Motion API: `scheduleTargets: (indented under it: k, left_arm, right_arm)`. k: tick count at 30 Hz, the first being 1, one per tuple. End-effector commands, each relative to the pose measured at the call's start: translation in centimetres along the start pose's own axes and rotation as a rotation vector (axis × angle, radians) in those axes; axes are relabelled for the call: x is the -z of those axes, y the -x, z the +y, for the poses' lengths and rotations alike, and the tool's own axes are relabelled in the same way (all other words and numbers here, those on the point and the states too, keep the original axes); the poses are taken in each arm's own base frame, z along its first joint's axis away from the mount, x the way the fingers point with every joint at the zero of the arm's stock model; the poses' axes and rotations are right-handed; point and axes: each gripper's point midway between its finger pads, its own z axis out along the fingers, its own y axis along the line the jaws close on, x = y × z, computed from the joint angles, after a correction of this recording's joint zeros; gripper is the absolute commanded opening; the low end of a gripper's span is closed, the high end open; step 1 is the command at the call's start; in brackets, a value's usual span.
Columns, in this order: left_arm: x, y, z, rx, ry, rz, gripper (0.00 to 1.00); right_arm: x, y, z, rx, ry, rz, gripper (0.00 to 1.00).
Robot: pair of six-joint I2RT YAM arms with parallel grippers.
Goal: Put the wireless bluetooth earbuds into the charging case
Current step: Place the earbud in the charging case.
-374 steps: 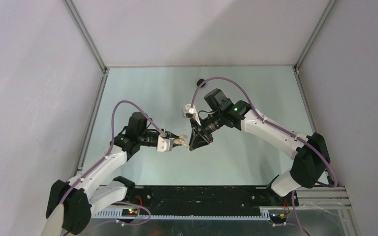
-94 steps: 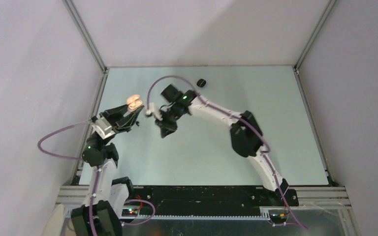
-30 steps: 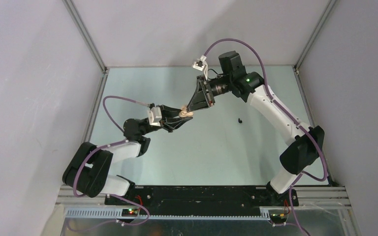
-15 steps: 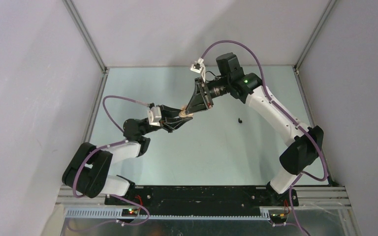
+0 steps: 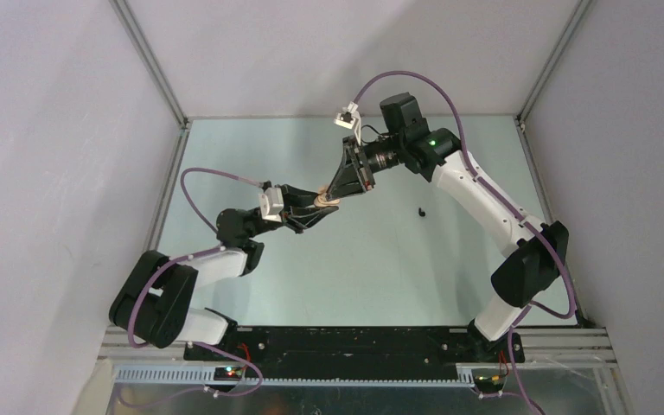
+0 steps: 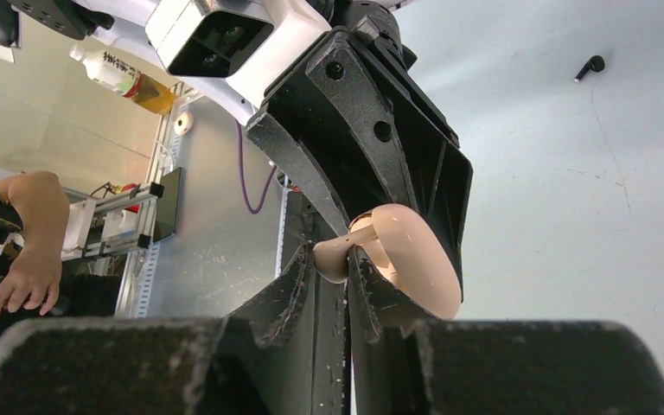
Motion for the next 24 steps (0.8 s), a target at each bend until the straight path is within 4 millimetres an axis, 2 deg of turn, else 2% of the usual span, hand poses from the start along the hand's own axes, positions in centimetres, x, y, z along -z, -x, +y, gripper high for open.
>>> scheduleTargets:
  k: [1,10,24]
  left_arm:
    - [-0.6,2.8,-0.7,-0.082,-0.038,-0.067,0.10]
    - [-0.5,2.6,-0.7,-0.080,-0.041,-0.062,0.10]
    - [-0.5,2.4,-0.8,-0.095,-0.052,-0.057,0.10]
  right_arm:
    - [-0.5,-0.7,-0.8,0.004,-0.034,0.023,0.18]
    - [-0.8,-0.9,-0.5,0.026,-0.039,0.046,0.18]
    - [0.5,0.0,0.1,0.036,-0.050,0.017,0.15]
